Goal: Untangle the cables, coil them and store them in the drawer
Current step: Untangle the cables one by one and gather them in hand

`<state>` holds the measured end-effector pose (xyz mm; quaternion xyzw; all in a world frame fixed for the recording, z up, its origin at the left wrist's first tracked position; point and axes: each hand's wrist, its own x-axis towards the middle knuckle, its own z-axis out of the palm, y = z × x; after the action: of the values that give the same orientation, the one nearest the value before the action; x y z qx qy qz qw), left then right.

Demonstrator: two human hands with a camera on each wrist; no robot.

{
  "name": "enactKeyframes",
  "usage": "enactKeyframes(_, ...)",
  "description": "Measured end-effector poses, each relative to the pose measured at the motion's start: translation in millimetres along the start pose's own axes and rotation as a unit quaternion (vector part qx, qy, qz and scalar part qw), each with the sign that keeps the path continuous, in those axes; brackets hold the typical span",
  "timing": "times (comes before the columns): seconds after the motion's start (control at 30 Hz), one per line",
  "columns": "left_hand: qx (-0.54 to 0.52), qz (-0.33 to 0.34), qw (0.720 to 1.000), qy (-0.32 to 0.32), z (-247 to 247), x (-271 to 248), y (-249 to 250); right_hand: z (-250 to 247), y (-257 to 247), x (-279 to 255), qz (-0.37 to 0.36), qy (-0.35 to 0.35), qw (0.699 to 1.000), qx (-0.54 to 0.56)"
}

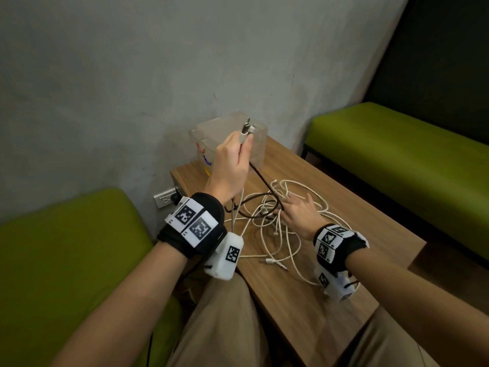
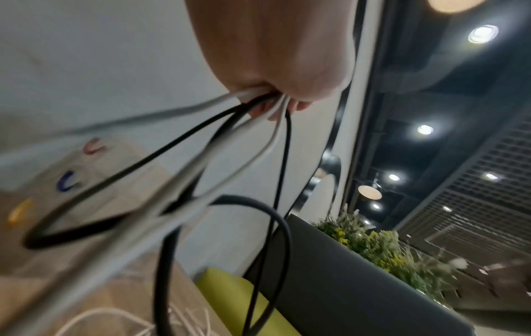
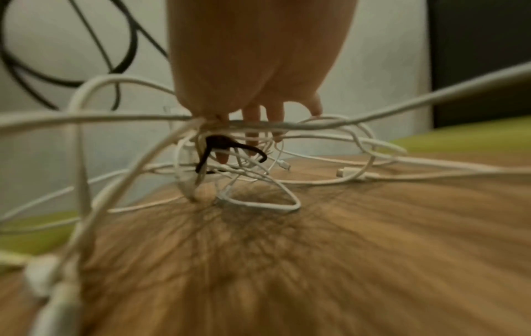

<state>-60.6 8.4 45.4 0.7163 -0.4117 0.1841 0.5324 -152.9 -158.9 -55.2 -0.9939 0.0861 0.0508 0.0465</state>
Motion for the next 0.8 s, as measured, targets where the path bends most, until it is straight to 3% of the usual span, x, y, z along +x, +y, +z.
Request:
enactKeyframes(0.07, 0.049, -0.04, 0.996, -0.069, 1.2, -1.3, -7.2, 0.5, -0.1, -1.9, -0.011, -0.002, 1.0, -0.014)
enactKeyframes(0.13, 0.177, -0.065, 0.969, -0.16, 1.7, -7.2, -13.5, -2.8, -1.2, -5.5, 0.004, -0.001, 1.0, 0.004)
enactKeyframes(0.2, 0.281, -0.031, 0.94, -0.191, 3.2, -15.6, -15.1, -5.5, -4.3, -7.5, 0.013, -0.001, 1.0, -0.014)
enactKeyframes(0.27, 0.279, 0.022, 0.936, -0.213, 10.2, -24.3, -7.3, -7.3, -9.3, -5.7, 0.006, 0.004, 0.999, -0.053)
enactKeyframes(0.33, 0.242, 0.05, 0.921, -0.3, 24.8, -33.7, -1.8, -11.6, -14.3, -3.8, 0.001, 0.008, 0.997, -0.076)
enactKeyframes(0.43, 0.248, 0.03, 0.884, -0.396, 43.9, -41.1, -5.4, -19.0, -19.6, -4.5, -0.006, 0.011, 0.996, -0.085)
enactKeyframes(0.53, 0.26, 0.025, 0.883, -0.39, 50.0, -42.4, -10.2, -19.7, -22.2, -7.6, -0.02, 0.02, 0.994, -0.107)
enactKeyframes(0.67, 0.165, -0.063, 0.915, -0.362, 50.7, -44.7, -12.6, -21.7, -27.6, -9.7, -0.035, 0.028, 0.993, -0.105)
enactKeyframes(0.8, 0.154, -0.09, 0.917, -0.356, 53.7, -47.0, -18.0, -21.0, -34.3, -12.5, -0.038, 0.012, 0.994, -0.105)
